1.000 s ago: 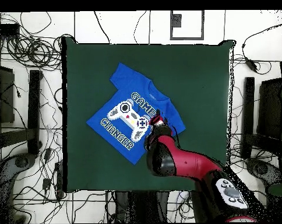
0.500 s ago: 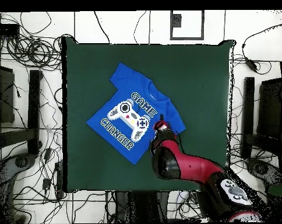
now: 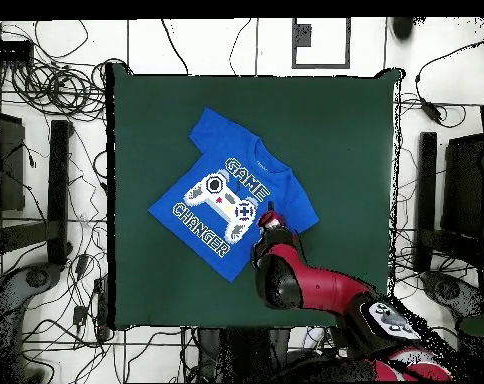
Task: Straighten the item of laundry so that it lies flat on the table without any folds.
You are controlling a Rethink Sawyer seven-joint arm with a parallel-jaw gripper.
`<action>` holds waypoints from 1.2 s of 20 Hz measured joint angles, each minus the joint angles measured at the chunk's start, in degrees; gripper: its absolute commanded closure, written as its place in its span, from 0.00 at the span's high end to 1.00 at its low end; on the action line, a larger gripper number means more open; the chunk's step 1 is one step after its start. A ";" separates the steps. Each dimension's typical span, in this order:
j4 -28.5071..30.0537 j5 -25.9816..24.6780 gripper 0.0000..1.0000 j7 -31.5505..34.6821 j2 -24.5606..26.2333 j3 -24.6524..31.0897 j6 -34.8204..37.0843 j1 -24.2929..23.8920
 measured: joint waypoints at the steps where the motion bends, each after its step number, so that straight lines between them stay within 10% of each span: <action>1: 0.00 0.01 1.00 0.00 0.19 0.00 -0.37 0.09; 24: 1.74 -4.30 1.00 0.00 -6.64 2.23 1.83 -9.37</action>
